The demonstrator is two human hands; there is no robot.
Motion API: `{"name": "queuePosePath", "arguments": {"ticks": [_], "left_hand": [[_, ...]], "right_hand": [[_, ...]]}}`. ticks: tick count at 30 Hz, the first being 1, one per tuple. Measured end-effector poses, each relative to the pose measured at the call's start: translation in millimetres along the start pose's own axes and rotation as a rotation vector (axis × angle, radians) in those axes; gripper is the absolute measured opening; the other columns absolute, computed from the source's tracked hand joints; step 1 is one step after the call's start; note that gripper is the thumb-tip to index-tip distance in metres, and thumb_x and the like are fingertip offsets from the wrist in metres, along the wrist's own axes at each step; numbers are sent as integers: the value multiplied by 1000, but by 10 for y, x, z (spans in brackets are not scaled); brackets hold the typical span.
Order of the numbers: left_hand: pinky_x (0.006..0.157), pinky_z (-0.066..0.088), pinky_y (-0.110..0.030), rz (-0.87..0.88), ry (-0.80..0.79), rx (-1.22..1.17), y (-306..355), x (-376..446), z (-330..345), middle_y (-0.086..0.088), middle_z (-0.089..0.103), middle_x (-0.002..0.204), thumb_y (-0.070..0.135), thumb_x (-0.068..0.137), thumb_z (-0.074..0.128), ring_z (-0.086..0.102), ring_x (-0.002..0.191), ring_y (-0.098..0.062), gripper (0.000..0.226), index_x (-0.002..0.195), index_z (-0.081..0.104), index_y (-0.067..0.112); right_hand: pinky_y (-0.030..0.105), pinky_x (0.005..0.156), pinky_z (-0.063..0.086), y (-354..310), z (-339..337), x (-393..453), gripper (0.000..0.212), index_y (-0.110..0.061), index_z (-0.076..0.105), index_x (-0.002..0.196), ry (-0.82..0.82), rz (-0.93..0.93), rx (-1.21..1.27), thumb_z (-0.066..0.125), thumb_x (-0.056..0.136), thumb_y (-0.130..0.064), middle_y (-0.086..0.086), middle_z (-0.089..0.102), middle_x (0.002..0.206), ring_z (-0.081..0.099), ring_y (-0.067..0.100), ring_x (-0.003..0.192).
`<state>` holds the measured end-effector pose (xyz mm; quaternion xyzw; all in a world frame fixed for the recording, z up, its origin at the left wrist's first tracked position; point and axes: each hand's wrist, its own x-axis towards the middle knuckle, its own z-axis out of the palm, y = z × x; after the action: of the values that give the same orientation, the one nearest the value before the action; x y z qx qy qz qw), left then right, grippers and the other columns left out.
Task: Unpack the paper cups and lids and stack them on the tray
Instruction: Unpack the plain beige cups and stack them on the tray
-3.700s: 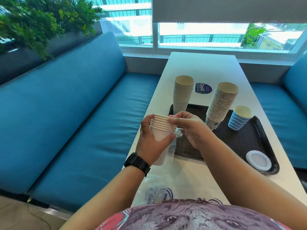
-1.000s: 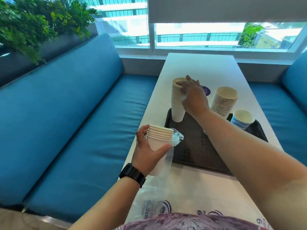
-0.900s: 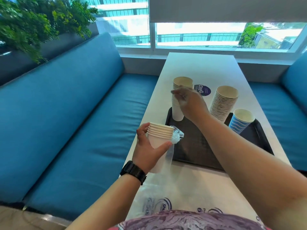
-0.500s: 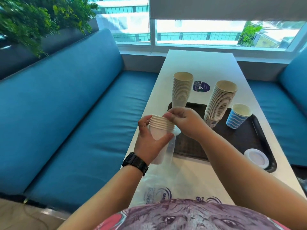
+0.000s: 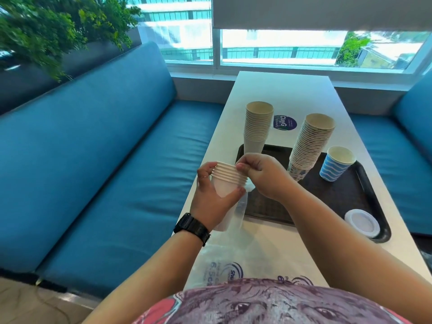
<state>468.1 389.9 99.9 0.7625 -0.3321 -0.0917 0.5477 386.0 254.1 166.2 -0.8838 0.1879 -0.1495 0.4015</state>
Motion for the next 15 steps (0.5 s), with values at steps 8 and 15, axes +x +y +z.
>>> {"name": "queuePosePath", "arguments": {"ticks": [8, 15], "left_hand": [[79, 56, -41, -19, 2, -5, -7, -6, 4, 5, 45, 128, 63, 55, 71, 62, 96, -18, 75, 110, 21, 60], [80, 56, -46, -54, -35, 7, -38, -56, 23, 2, 45, 127, 63, 55, 71, 62, 98, -23, 78, 115, 23, 53]], "right_hand": [[14, 66, 40, 61, 22, 49, 11, -17, 67, 88, 51, -28, 1, 58, 95, -17, -5, 62, 80, 53, 4, 74], [4, 58, 35, 87, -138, 181, 12, -22, 65, 88, 213, -21, -6, 57, 96, -20, -12, 58, 77, 50, -1, 71]]}}
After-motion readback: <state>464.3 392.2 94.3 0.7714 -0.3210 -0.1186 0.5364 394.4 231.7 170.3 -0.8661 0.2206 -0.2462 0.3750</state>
